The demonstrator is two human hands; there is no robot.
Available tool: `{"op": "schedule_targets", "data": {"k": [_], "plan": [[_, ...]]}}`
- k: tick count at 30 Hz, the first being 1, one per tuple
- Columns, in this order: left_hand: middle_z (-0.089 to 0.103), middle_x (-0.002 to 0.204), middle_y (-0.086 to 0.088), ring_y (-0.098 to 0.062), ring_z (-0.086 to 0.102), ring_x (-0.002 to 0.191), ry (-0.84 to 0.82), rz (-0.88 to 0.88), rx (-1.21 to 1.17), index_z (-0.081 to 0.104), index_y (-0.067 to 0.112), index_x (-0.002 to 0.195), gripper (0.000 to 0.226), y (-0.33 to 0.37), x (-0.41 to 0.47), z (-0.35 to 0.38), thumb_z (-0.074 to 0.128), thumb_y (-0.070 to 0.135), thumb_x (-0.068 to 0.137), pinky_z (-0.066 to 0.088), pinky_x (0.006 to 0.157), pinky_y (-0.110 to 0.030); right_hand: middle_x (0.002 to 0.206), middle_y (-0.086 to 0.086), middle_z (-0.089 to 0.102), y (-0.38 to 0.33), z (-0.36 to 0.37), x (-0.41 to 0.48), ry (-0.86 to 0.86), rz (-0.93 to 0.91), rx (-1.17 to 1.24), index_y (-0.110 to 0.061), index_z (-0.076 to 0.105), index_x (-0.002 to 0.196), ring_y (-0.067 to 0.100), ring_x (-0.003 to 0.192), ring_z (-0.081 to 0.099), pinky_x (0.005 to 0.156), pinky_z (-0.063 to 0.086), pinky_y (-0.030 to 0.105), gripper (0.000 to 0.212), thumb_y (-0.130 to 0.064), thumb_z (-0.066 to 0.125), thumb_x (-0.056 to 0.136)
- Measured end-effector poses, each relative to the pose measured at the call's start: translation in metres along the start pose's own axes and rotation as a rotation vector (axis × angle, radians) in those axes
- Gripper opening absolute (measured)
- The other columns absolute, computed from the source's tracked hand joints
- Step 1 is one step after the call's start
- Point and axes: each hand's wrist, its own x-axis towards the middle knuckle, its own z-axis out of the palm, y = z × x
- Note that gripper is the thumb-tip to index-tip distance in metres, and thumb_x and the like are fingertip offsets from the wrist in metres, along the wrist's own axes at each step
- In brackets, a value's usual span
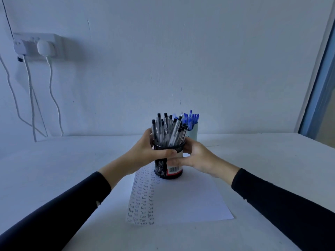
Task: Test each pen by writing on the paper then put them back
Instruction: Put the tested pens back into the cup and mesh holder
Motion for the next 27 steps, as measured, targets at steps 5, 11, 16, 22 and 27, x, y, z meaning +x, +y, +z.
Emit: {"op": "schedule_targets", "data": {"k": [5,11,16,22,27], "plan": [[0.071,0.107,0.0,-0.014,0.066,0.105,-0.038,0.023,0.002,0.055,0.02,0.119,0.051,0.005,-0.005,0.009,0.082,0.017,0.075,0.053,0.088,-0.029,0.123,-0.015,0.057,0.011,0.015,-0.001,0.092,0.034,-0.082,-0.03,0.041,0.13,0.004,0.113,0.058,0.093,0.055,0.035,0.092,-0.052,0.088,0.054],[0.062,0.109,0.008,-0.005,0.063,0.1,0.333,-0.102,0.107,0.036,0.02,0.126,0.094,0.023,0.006,0.034,0.091,0.047,0.055,0.053,0.087,-0.026,0.119,-0.016,0.057,0.013,0.028,-0.005,0.038,0.078,-0.041,-0.026,0.029,0.133,-0.001,0.109,0.059,0.089,0.053,0.019,0.087,-0.03,0.089,0.07],[0.072,0.103,-0.008,-0.021,0.07,0.096,0.085,-0.079,0.011,0.064,0.01,0.112,0.043,0.019,0.015,0.015,0.082,0.026,0.076,0.055,0.089,-0.041,0.123,-0.011,0.061,0.016,0.022,-0.001,0.038,0.111,0.003,-0.027,0.035,0.138,0.002,0.113,0.06,0.095,0.053,0.027,0.093,-0.027,0.092,0.065],[0.059,0.126,-0.024,-0.039,0.056,0.12,-0.441,-0.056,-0.071,0.052,-0.002,0.129,0.036,0.019,0.017,-0.018,0.056,0.008,0.094,0.045,0.102,-0.044,0.123,-0.014,0.064,0.016,0.008,0.001,-0.095,0.12,0.006,-0.039,0.044,0.132,0.002,0.115,0.059,0.095,0.05,0.021,0.081,-0.019,0.09,0.068],[0.066,0.11,-0.002,-0.017,0.065,0.105,0.07,-0.086,0.076,0.047,0.015,0.124,0.077,0.021,0.016,0.014,0.089,0.037,0.063,0.053,0.09,-0.031,0.112,-0.016,0.063,0.014,0.025,-0.001,0.164,0.113,0.012,-0.029,0.045,0.126,-0.007,0.097,0.061,0.073,0.051,0.011,0.079,-0.029,0.092,0.063]]}}
